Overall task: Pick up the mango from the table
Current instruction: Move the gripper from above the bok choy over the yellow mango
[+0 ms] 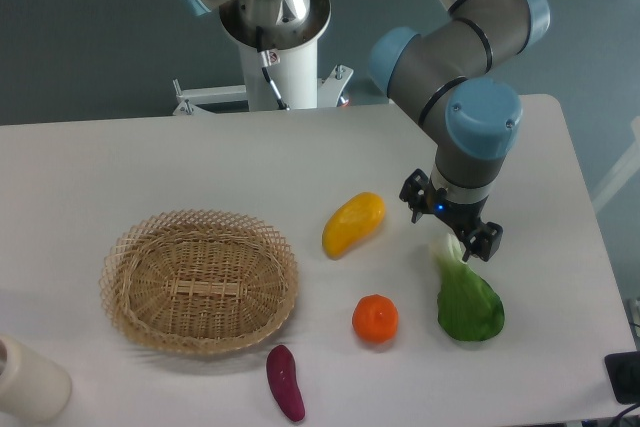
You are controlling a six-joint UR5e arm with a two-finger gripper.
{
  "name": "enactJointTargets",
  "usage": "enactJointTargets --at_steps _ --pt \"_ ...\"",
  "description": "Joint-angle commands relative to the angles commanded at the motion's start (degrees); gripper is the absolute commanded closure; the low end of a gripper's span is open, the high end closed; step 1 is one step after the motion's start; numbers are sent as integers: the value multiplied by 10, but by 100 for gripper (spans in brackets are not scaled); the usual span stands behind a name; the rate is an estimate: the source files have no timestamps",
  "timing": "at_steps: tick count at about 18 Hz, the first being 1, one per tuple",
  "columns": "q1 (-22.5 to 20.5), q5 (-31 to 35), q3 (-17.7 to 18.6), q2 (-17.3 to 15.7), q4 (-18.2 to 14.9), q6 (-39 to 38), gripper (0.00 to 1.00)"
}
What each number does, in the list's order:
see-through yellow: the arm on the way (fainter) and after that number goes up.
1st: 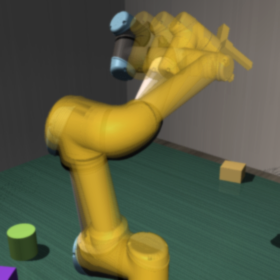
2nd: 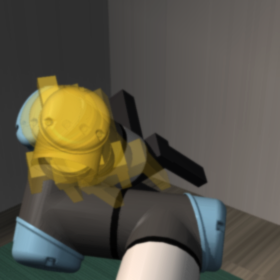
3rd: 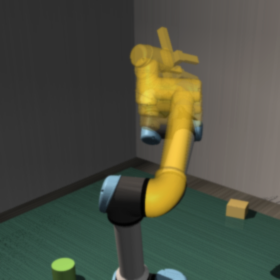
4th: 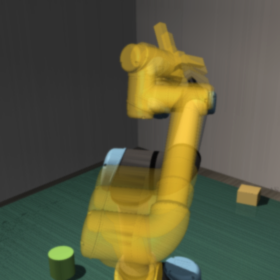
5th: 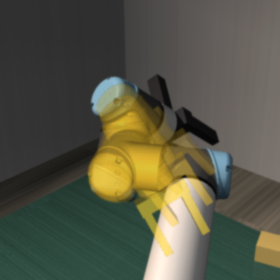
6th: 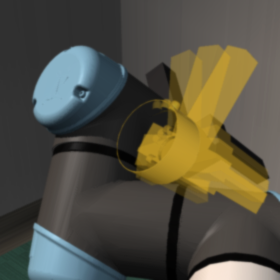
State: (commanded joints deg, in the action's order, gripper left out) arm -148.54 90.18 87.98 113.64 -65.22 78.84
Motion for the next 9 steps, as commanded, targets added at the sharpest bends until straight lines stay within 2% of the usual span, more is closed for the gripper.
enactJointTargets --at_steps 4,9 --pt "2 1 3 -1 0 0 0" --pt "-3 -6 29 -9 3 -1 0"
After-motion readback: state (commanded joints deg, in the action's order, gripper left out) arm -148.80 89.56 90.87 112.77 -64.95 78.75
